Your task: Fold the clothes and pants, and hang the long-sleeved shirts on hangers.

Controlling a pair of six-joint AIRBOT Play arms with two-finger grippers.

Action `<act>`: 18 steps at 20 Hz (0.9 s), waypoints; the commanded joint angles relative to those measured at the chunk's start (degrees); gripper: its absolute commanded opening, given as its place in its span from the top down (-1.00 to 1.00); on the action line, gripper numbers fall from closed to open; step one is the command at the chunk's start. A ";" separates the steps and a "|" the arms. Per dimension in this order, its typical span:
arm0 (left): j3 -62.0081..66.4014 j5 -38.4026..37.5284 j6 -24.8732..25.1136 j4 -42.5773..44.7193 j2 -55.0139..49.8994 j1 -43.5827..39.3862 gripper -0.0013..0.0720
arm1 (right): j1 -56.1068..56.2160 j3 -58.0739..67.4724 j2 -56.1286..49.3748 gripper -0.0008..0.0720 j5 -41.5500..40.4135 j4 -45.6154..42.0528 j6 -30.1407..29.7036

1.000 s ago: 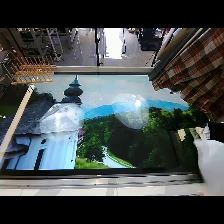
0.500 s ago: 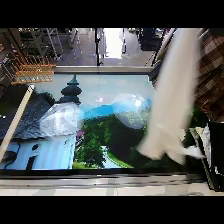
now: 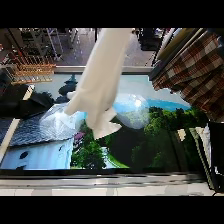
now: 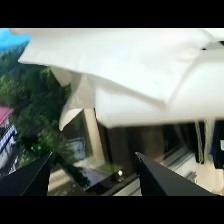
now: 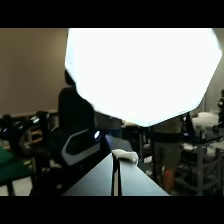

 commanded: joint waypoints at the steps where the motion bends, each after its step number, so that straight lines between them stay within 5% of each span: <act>1: -1.36 -0.07 0.07 2.10 -5.60 -0.39 -0.56 | -3.13 -1.25 2.12 0.93 23.76 -7.17 8.66; 4: -1.36 -0.07 0.87 2.29 -10.43 -0.39 -0.56 | -6.49 -9.86 6.78 0.93 42.07 -30.18 20.11; 6: -1.51 -0.11 0.55 4.44 -13.75 -1.33 -0.56 | -7.67 -19.12 9.03 0.93 48.87 -38.32 20.85; 11: -10.99 -0.87 -0.22 8.94 -15.56 -4.20 -0.55 | -8.22 -38.86 9.77 0.93 40.63 -38.91 20.85; 18: -18.84 16.59 0.02 14.95 -17.22 -6.16 -0.55 | -8.22 -42.01 9.88 0.93 33.86 -36.65 20.92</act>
